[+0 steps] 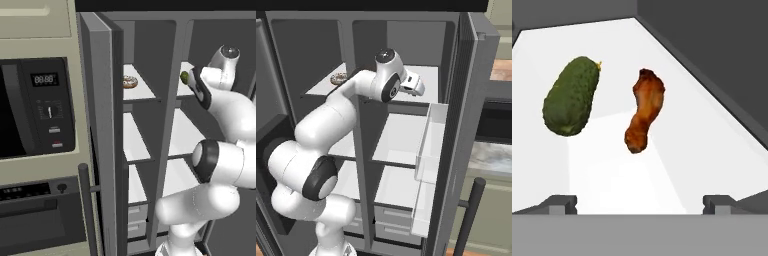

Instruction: There's a chicken drumstick in the fridge that needs to be moved to the freezer for freezing. Pick up the chicken drumstick from the fridge, place it on any shelf in the freezer, and close the fridge and freezer doors when done.

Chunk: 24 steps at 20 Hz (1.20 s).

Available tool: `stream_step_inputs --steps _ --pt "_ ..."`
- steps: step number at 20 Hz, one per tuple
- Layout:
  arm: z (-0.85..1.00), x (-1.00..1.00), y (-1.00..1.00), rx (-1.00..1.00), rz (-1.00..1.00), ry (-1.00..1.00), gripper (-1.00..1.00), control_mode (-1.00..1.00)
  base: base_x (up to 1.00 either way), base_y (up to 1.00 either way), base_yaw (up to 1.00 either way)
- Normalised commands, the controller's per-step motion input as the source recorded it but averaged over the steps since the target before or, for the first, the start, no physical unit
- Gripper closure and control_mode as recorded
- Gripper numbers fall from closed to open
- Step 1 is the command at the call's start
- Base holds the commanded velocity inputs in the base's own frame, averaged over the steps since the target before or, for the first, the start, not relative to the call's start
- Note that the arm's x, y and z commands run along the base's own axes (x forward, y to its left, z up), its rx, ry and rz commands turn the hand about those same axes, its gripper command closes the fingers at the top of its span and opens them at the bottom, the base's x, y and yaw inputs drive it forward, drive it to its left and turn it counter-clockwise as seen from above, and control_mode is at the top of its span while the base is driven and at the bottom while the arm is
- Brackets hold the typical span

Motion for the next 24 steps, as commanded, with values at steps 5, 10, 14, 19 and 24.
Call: stream_step_inputs --steps 5,10,14,19,24 --pt "-0.22 0.38 -0.1 0.0 0.07 0.0 -1.0 -1.0 0.0 0.0 0.0" --pt "-0.06 0.42 -0.18 0.0 0.04 0.0 -1.0 -1.0 0.0 0.0 0.0" --pt "-0.09 0.38 -0.15 0.0 0.03 0.0 -1.0 -1.0 0.0 0.0 0.0" --pt "-0.13 0.4 -0.03 0.0 0.0 0.0 -1.0 -1.0 0.0 0.0 0.0" --pt "-0.12 0.47 0.0 0.03 0.0 0.0 -1.0 -1.0 0.0 0.0 0.0"
